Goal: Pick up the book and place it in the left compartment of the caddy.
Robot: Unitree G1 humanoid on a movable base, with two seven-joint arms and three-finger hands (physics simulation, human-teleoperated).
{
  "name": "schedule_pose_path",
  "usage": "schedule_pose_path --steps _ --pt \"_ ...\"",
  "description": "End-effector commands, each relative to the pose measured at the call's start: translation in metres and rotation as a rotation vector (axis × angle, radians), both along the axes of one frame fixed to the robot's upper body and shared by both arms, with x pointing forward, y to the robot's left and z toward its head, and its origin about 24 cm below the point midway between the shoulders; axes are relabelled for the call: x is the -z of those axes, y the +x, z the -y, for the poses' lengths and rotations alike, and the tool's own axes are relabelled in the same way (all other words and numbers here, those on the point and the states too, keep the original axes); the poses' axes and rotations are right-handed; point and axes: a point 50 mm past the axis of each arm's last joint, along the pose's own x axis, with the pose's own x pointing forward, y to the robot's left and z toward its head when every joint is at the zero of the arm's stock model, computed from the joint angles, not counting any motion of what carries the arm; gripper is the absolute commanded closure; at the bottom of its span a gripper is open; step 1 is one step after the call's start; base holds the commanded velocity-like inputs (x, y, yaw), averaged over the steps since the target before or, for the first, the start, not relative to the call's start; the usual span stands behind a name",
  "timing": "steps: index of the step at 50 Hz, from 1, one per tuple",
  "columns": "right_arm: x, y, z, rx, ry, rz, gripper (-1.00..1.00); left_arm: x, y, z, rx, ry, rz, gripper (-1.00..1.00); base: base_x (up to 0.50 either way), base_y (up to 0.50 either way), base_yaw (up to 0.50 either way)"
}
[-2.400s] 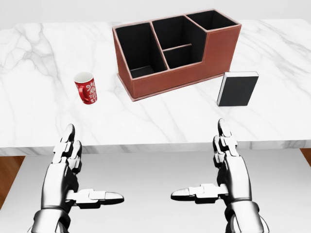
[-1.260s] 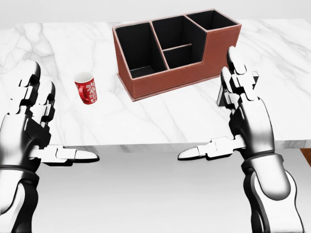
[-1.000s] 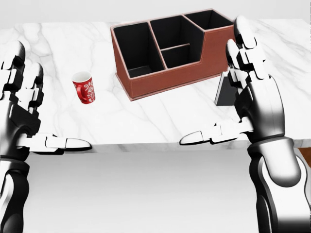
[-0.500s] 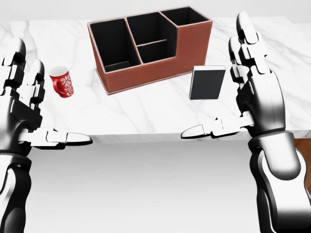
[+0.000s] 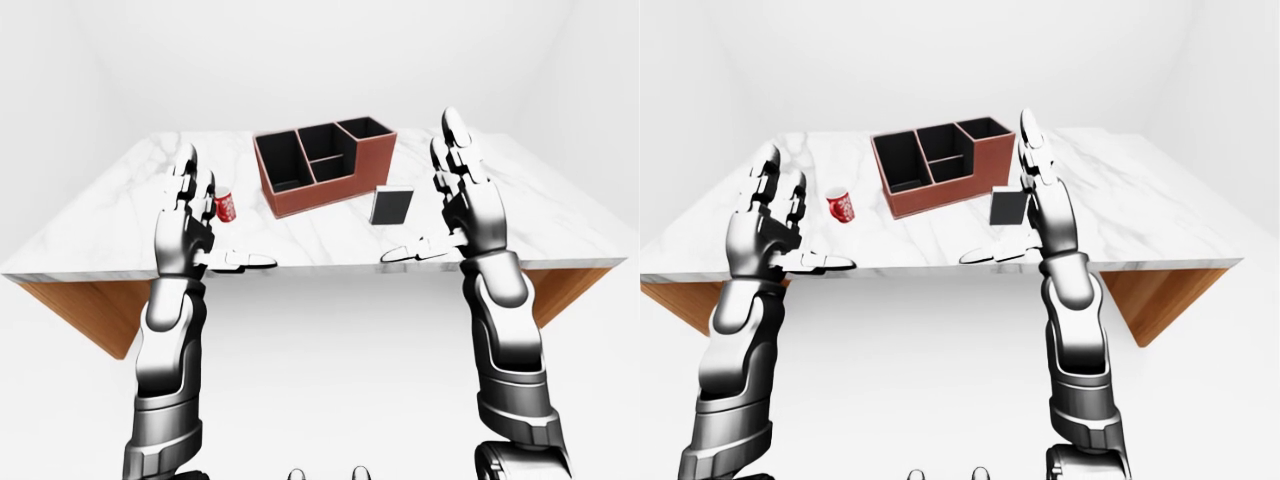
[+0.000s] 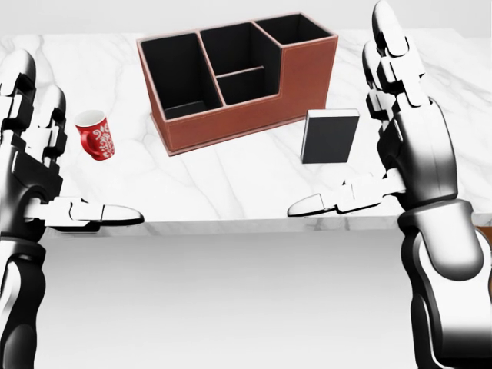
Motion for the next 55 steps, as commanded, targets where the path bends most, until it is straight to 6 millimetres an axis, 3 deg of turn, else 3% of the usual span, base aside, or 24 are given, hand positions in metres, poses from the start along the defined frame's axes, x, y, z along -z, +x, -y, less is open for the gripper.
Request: schedule_pose_path --steps 1,25,55 --pt "-0.004 0.0 0.001 -0.004 -0.023 0.012 -1.0 -0.003 0.001 0.0 -0.001 0.006 0.01 -1.0 0.2 0.0 0.0" --pt "-0.005 0.002 0.002 -0.001 -0.017 0.012 -1.0 -0.006 0.001 -0.001 -0.002 0.007 0.02 -1.0 0.31 0.0 0.0" --pt "-0.026 -0.01 0.0 -0.005 -0.043 0.117 -1.0 -0.012 -0.005 -0.002 -0.001 0.006 0.053 -1.0 0.33 0.0 0.0"
